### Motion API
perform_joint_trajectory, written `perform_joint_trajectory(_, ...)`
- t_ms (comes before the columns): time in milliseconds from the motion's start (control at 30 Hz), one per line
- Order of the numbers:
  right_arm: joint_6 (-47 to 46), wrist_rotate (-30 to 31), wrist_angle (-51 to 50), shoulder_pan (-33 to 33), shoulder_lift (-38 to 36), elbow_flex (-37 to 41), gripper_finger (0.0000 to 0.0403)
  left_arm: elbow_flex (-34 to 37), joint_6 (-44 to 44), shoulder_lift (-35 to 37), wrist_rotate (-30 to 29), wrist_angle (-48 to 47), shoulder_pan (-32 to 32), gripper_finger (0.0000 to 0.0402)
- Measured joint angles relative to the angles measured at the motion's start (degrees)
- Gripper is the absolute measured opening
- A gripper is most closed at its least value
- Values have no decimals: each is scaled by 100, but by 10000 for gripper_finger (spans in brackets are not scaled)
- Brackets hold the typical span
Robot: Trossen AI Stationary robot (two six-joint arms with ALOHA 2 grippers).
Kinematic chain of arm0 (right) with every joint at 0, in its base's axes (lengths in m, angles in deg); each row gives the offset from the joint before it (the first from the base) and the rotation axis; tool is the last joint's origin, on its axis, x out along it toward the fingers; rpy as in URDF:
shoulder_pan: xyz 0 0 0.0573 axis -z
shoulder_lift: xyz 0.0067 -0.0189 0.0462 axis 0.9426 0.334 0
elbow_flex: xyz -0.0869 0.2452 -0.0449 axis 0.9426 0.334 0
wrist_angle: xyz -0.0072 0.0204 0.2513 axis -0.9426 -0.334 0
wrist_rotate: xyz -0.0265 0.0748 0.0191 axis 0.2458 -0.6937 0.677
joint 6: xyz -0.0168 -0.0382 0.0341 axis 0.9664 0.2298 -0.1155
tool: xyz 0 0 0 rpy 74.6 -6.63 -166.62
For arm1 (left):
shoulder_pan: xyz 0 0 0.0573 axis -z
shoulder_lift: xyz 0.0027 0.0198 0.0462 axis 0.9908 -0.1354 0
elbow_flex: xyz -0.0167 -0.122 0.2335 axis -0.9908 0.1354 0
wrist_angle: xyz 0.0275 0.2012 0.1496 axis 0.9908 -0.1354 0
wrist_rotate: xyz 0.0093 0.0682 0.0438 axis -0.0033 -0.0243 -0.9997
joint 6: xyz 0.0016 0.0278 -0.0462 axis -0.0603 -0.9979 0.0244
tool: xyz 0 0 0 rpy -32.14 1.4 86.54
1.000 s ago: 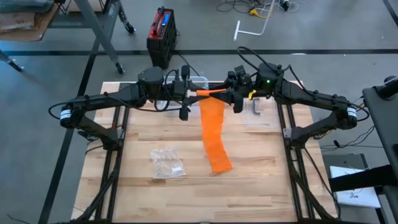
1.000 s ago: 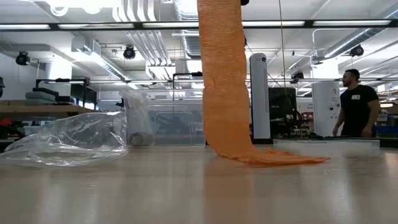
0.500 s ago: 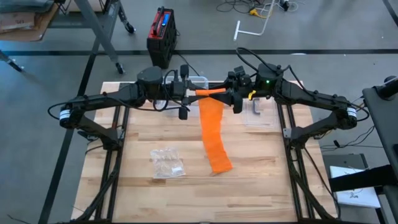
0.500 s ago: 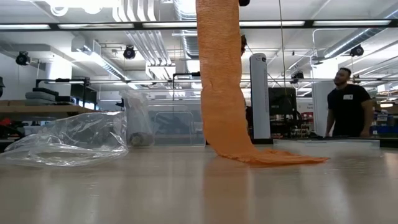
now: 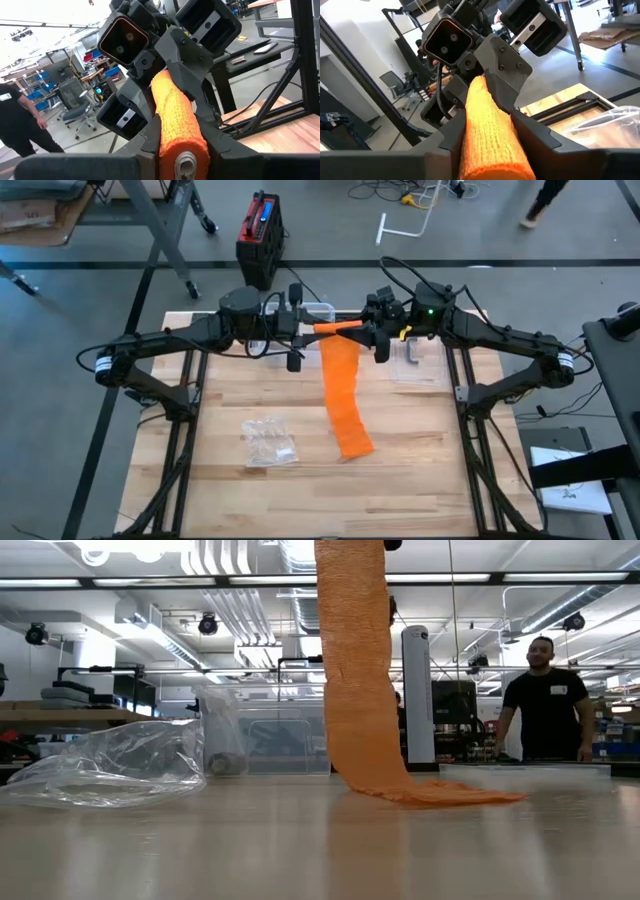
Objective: Roll bandage
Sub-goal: Roll the orange bandage
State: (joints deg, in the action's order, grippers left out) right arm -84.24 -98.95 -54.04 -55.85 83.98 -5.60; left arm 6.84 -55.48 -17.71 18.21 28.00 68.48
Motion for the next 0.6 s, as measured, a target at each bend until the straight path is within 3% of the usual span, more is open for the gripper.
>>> perform_joint_trajectory(233,747,274,348,-17,0,160,75,0,684,128,-55,-184,-2,118)
perform_joint_trajectory(600,2551,299,361,-15,0,179,73,-2,2443,384,-20,-624,-4,235)
